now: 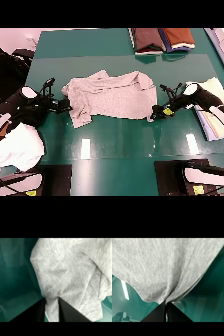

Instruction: Fold the shirts.

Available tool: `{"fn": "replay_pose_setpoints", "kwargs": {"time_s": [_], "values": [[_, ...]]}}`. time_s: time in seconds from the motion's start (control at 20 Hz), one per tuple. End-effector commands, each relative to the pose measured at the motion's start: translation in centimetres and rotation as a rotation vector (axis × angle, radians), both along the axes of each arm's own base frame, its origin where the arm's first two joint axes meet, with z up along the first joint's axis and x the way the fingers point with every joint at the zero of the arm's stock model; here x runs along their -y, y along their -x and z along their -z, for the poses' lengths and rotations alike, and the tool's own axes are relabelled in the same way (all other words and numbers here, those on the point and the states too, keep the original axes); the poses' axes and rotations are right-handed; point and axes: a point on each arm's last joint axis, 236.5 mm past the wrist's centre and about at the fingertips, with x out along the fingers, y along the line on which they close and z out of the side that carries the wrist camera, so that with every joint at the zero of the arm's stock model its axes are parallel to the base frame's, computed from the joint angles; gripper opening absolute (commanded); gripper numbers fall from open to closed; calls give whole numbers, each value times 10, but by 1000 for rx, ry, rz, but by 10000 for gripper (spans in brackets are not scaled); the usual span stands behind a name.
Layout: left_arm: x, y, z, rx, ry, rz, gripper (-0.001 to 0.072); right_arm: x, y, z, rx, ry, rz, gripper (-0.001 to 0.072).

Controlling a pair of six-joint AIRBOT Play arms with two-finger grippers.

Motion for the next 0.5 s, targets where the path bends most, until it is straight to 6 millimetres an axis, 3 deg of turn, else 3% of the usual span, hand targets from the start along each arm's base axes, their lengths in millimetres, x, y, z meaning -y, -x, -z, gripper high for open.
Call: {"fn": "replay_pose_setpoints", "kwargs": {"time_s": [0.0,0.1,0.2,0.3,0.35,0.45], "values": [[2,0,0,3,1,3,22,-1,-12,-12,35,-3,-7,13],[1,-2,-1,12,-3,1,21,-2,-29,-33,81,-8,-24,12],[-4,-18,-27,79,-4,-6,21,-1,-47,-64,152,-7,-49,12],[-18,-44,-96,250,-9,-32,20,13,-70,-108,296,62,-72,12],[-29,-55,-147,370,-20,-50,21,21,-80,-137,385,106,-80,12],[-51,-56,-259,621,-69,-74,21,35,-95,-213,599,185,-75,12]]}}
